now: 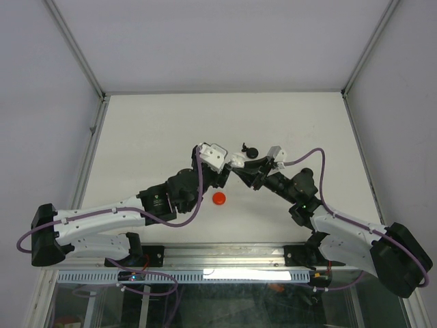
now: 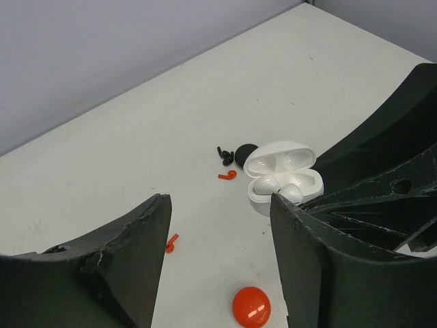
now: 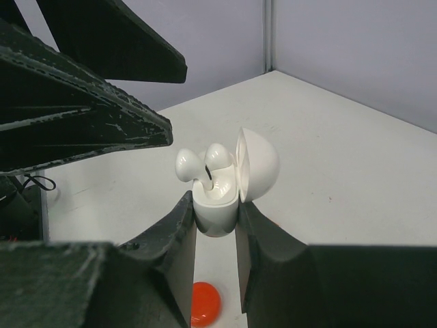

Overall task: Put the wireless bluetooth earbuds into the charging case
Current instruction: Place the earbud in the charging case.

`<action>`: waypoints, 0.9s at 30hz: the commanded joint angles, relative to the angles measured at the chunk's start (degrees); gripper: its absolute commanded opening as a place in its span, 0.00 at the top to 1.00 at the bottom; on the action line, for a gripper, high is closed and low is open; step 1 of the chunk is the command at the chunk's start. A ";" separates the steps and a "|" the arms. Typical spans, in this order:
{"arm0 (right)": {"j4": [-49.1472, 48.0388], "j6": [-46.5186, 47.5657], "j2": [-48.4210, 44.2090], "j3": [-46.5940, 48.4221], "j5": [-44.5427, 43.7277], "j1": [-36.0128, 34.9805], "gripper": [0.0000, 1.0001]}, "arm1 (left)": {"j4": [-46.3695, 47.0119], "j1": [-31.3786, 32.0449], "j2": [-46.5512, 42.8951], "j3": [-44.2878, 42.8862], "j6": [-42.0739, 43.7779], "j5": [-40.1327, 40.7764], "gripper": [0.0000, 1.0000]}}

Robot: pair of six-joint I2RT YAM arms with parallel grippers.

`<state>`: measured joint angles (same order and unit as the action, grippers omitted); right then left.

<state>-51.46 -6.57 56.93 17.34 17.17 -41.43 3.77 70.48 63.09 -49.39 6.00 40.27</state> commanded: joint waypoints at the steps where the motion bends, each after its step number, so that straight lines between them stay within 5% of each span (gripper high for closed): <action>1: -4.50 -0.20 -0.02 0.83 -0.75 0.12 1.00 | 0.25 -0.69 0.57 -2.88 -3.77 2.00 0.39; 27: -3.84 -0.29 -0.24 1.37 0.36 0.10 1.00 | -1.05 -2.91 2.85 -5.31 -4.68 -9.10 0.30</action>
<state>-51.62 -6.59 56.97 17.34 17.26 -41.43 1.23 67.79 65.36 -51.33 2.00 32.18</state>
